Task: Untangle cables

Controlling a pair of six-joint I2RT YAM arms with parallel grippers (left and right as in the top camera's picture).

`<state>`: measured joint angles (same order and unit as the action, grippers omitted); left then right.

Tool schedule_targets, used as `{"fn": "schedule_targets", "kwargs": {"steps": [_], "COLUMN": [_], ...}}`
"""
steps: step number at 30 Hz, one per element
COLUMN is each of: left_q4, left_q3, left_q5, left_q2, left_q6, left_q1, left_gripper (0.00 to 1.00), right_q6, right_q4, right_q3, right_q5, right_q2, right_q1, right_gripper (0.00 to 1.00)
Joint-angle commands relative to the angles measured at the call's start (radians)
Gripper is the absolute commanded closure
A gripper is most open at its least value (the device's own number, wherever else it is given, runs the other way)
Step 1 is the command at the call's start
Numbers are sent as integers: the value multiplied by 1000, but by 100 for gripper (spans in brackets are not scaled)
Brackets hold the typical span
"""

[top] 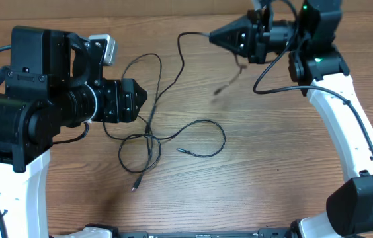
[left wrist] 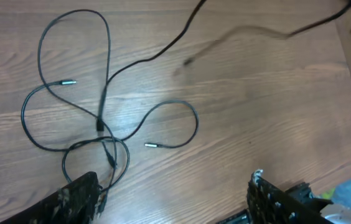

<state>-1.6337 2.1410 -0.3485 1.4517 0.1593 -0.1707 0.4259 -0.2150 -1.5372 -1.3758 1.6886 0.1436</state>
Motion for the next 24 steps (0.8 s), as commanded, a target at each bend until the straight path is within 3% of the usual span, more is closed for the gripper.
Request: {"fn": "schedule_targets", "kwargs": {"steps": [1,7,13,19,24], "left_q4": [-11,-22,-7,-2,20], "left_q3": [18,18,18,18,18], "left_q5": [-11,-11,-15,-47,-45], "left_q2": [1,1,1,1,1], "left_q6": [-47,-59,-51,-39,-34], "left_q1": [-6,-6,-7,-7,-7], "left_gripper": [24,24,24,24,24], "right_q6": [301,626,725,720,600], "right_q4": [-138,-476,-508,-552,-535], "right_q3": [-13,-16,-15,-15,-15], "right_q5": [-40,-80,-194,-193,-132], "right_q2": [-23,-23,-23,-23,-21], "right_q1": [-67,-256,-459,-607,-716], "right_gripper": [96,96,96,96,96]}}
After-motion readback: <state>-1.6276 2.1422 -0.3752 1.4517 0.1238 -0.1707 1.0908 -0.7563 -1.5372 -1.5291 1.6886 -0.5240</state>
